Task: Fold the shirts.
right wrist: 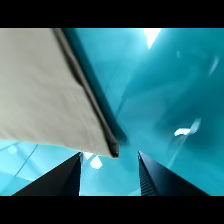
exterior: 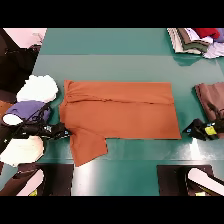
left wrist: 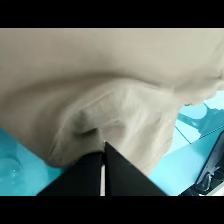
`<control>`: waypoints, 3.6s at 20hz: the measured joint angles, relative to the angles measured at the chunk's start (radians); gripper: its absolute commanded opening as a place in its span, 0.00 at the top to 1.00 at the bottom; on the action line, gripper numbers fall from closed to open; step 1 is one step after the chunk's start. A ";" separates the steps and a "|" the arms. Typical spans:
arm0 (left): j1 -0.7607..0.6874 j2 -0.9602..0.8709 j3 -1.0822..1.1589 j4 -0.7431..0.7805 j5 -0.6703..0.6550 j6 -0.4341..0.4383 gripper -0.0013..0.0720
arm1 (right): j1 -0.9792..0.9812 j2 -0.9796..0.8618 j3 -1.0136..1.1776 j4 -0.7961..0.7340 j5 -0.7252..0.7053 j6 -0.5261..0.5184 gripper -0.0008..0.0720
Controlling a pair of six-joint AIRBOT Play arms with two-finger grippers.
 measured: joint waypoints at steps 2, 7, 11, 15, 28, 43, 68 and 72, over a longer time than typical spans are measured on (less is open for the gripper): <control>0.000 0.000 0.003 -0.004 0.000 0.002 0.95 | 0.000 -0.020 -0.035 0.023 -0.013 -0.013 0.43; 0.000 0.000 0.006 -0.007 -0.003 0.003 0.96 | 0.061 -0.038 -0.067 0.062 -0.056 -0.026 0.92; 0.000 0.032 0.006 0.003 -0.053 0.002 0.96 | 0.102 -0.002 -0.074 0.037 -0.073 -0.030 0.97; 0.000 0.162 0.006 0.051 -0.132 -0.049 0.96 | 0.113 0.145 -0.075 -0.057 0.000 -0.011 0.97; 0.000 0.181 0.248 -0.030 -0.032 -0.026 0.95 | 0.128 0.299 0.154 -0.129 0.060 0.090 0.97; -0.001 -0.465 0.592 -0.155 0.241 0.161 0.90 | 0.363 -0.296 0.653 -0.077 -0.095 0.189 0.92; -0.234 -0.539 0.672 -0.171 0.241 0.162 0.95 | 0.141 -0.567 0.582 0.320 -0.013 -0.093 0.62; -0.343 -0.595 0.776 -0.137 0.277 0.115 0.95 | 0.203 -0.597 0.622 0.316 -0.021 -0.126 0.93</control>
